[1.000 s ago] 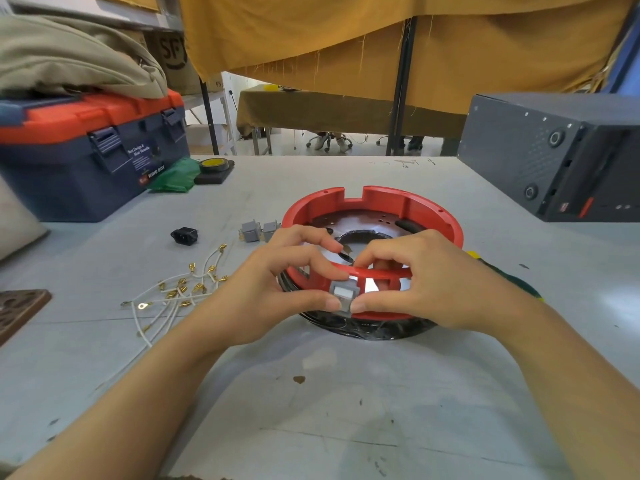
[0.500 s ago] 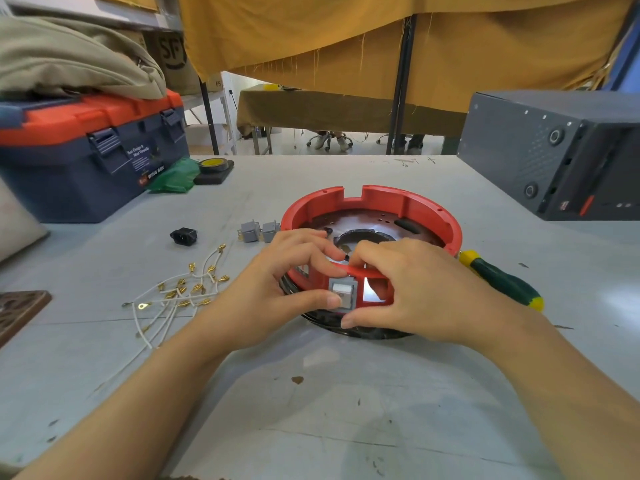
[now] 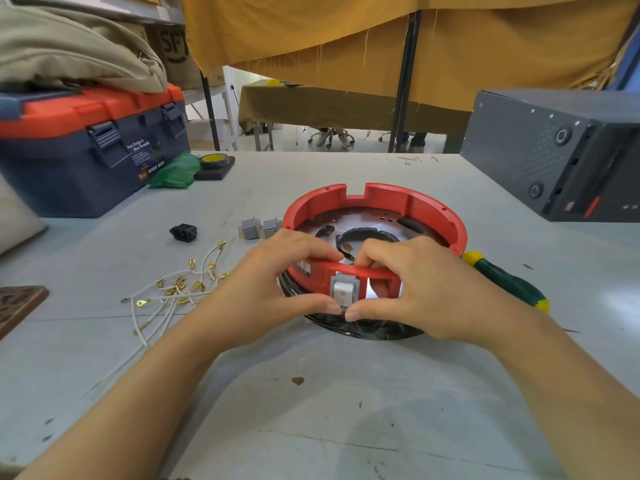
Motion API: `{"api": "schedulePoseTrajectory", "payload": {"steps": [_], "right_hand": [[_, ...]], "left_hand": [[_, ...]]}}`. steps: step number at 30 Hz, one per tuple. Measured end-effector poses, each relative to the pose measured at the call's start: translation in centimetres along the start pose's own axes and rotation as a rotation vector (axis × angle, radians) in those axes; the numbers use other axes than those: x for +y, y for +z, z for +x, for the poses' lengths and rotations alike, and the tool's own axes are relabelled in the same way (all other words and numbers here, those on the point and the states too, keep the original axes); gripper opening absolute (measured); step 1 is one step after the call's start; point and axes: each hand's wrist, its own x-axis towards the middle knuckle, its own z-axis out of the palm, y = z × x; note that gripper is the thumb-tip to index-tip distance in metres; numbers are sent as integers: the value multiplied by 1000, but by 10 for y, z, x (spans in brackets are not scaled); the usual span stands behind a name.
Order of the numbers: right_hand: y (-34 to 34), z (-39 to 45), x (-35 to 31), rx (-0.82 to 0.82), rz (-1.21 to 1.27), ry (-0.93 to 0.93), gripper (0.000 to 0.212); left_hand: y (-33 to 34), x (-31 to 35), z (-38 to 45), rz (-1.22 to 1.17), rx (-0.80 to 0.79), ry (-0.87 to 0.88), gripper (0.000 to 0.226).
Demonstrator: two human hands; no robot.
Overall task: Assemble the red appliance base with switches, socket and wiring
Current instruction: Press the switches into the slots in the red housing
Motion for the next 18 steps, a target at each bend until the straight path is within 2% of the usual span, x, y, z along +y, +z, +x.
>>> {"api": "schedulePoseTrajectory", "payload": {"steps": [9,18], "right_hand": [[2,0,0,29,-97,-4,39],[-3,-2,-2,24,-24,4,45]], "left_hand": [[2,-2,1,71,26,43,41],[2,0,1,45,44,36,40]]}}
